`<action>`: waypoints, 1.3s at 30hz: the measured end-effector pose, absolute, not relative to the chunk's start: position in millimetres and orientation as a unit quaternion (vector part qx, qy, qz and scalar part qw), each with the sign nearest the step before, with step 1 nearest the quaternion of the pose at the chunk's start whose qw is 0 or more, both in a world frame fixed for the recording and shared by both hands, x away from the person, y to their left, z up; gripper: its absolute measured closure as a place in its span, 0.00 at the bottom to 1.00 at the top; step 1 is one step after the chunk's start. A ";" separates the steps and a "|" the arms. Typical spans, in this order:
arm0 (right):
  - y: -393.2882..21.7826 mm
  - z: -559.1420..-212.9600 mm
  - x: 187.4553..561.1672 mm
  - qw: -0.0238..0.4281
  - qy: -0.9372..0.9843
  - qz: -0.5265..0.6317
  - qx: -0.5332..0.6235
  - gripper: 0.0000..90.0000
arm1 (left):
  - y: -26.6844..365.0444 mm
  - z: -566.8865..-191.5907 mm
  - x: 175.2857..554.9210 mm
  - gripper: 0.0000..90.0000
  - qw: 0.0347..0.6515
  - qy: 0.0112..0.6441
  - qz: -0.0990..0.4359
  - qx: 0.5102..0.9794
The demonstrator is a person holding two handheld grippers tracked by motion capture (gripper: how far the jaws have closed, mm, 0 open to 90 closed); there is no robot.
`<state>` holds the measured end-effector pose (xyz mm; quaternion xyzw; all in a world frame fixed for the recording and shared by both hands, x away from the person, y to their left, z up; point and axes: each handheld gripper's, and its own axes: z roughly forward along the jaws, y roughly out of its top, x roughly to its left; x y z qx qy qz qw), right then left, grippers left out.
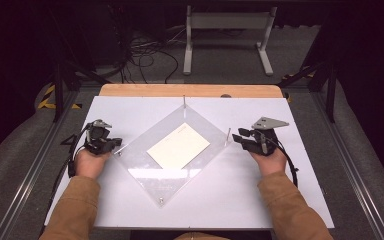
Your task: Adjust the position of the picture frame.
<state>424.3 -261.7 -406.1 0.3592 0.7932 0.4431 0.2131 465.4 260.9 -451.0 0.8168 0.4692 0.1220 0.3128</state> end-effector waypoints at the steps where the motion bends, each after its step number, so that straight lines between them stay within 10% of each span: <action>1: -265.1 -405.6 419.7 0.216 0.791 0.447 0.357 0.66 | 260.0 -452.2 465.9 0.99 0.311 0.467 0.118 0.819; 23: -322.0 -394.6 387.2 0.244 0.745 0.498 0.372 0.61 | 218.0 -448.7 436.2 1.00 0.305 0.342 -0.002 0.889; 39: -332.8 -399.7 392.4 0.218 0.743 0.488 0.402 0.75 | 157.9 -447.6 402.2 1.00 0.300 0.203 -0.097 0.927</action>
